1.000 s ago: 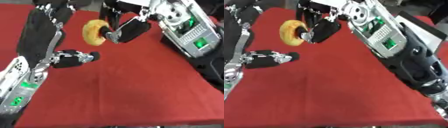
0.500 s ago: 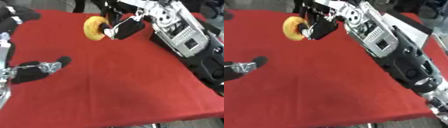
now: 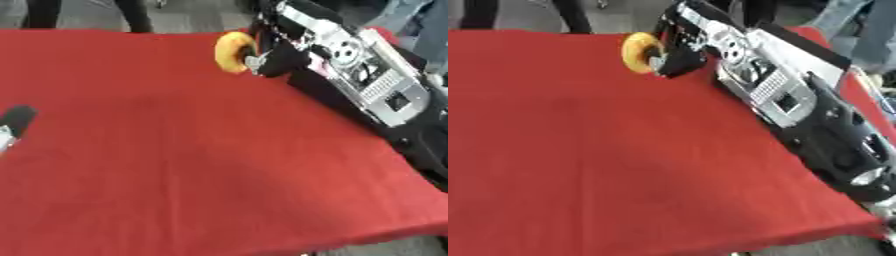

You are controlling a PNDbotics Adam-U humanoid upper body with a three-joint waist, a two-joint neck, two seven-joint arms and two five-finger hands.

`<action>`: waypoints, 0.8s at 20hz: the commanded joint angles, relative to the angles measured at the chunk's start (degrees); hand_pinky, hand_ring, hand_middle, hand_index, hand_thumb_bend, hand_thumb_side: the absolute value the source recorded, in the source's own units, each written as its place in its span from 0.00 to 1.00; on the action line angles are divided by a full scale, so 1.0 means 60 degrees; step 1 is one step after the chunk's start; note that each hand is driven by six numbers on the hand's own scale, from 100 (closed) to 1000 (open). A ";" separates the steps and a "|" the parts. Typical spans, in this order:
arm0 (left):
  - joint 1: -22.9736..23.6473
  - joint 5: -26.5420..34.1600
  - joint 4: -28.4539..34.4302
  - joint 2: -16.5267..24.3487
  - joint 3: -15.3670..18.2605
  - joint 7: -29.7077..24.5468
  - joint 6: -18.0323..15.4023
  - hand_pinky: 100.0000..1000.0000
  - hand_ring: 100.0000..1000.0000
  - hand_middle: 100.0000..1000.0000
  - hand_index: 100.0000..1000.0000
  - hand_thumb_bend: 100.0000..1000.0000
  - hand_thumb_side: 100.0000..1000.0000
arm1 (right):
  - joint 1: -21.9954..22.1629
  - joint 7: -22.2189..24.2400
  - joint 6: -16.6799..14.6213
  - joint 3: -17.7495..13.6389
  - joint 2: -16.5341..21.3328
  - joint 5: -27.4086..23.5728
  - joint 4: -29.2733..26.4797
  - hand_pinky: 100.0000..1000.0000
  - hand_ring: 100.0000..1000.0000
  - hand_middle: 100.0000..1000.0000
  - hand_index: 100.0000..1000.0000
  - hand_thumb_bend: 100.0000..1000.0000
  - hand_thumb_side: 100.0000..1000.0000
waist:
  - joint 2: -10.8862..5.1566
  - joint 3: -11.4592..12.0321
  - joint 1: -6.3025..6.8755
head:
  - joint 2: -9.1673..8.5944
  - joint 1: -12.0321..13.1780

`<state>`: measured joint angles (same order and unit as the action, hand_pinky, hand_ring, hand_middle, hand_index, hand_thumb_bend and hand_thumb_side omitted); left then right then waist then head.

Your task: Pick up the objects with one hand, pass them to the other hand, and then place them into the box on the other side of the table.

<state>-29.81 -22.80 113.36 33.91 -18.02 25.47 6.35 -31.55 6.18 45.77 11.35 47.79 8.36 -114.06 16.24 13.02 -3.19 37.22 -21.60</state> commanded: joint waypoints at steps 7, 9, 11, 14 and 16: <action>0.0036 0.0469 0.0206 0.0254 0.0550 0.0597 -0.0111 0.68 0.63 0.60 0.68 0.58 0.32 | 0.0861 -0.2656 0.0973 -0.1403 0.1022 -0.1536 -0.0088 0.58 0.36 0.32 0.36 0.00 0.00 | 0.0001 -0.0028 0.0150 | -0.0468 -0.0308; 0.0072 0.0448 0.0206 0.0262 0.0579 0.0653 -0.0109 0.67 0.63 0.60 0.68 0.57 0.33 | 0.1151 -0.3394 0.1019 -0.1689 0.1118 -0.2001 -0.0088 0.57 0.36 0.32 0.35 0.00 0.00 | 0.0038 -0.0033 0.0170 | -0.0508 -0.0366; 0.0117 0.0424 0.0206 0.0268 0.0620 0.0707 -0.0096 0.67 0.63 0.60 0.68 0.57 0.33 | 0.1421 -0.4211 0.1030 -0.1967 0.1190 -0.2580 -0.0088 0.57 0.36 0.32 0.35 0.00 0.00 | 0.0070 -0.0041 0.0186 | -0.0531 -0.0416; 0.0162 0.0406 0.0206 0.0280 0.0658 0.0764 -0.0072 0.68 0.63 0.60 0.68 0.57 0.33 | 0.1917 -0.5685 0.1033 -0.2297 0.1349 -0.3416 -0.0088 0.57 0.36 0.32 0.35 0.00 0.00 | 0.0098 -0.0053 0.0198 | -0.0540 -0.0491; 0.0168 0.0397 0.0206 0.0270 0.0681 0.0800 -0.0080 0.68 0.63 0.60 0.68 0.57 0.32 | 0.2292 -0.6770 0.1033 -0.2377 0.1435 -0.4022 -0.0088 0.58 0.37 0.31 0.36 0.00 0.00 | 0.0101 -0.0055 0.0197 | -0.0557 -0.0525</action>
<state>-28.49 -20.28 113.57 33.91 -14.91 29.92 5.93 -17.51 -21.48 42.67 -1.42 53.73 -13.73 -114.06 17.74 12.74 -2.16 34.60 -24.44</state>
